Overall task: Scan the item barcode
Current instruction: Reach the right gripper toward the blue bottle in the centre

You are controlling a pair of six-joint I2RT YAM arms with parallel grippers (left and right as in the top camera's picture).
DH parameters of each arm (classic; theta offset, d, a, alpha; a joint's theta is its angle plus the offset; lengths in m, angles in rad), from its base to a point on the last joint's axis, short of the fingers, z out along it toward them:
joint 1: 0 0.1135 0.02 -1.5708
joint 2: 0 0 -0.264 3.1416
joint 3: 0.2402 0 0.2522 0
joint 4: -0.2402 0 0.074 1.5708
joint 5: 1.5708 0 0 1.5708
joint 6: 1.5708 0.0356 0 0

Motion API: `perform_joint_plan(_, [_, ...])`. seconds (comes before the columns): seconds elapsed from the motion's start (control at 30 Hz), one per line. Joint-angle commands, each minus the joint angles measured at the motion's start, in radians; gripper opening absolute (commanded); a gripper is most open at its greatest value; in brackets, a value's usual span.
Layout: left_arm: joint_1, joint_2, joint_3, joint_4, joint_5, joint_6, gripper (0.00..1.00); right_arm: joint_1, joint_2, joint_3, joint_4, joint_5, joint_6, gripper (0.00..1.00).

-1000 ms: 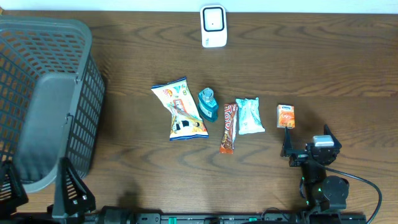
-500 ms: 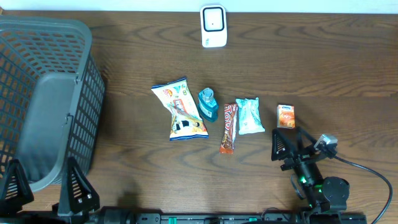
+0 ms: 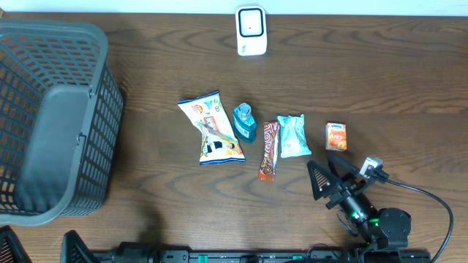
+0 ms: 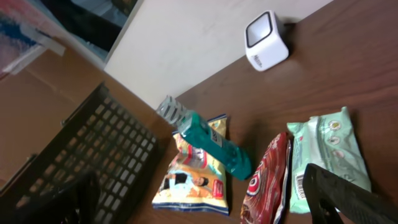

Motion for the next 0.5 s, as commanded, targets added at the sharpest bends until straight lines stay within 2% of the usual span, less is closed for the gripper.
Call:
perform_joint_plan(0.0, [0.005, -0.001, 0.006, 0.008, 0.013, -0.012, 0.98, -0.002, -0.002, 0.055, -0.039, -0.033, -0.033, 0.99])
perform_joint_plan(0.2, [0.05, -0.001, 0.006, 0.048, 0.019, -0.012, 0.98, -0.002, 0.083, 0.231, -0.309, 0.024, -0.202, 0.99])
perform_joint_plan(0.37, [0.065, -0.001, 0.006, 0.069, 0.009, 0.014, 0.98, -0.002, 0.29, 0.461, -0.578, 0.145, -0.38, 0.99])
perform_joint_plan(0.47, [0.065, -0.001, 0.005, 0.105, -0.03, 0.014, 0.98, -0.002, 0.429, 0.591, -0.679, 0.189, -0.458, 0.99])
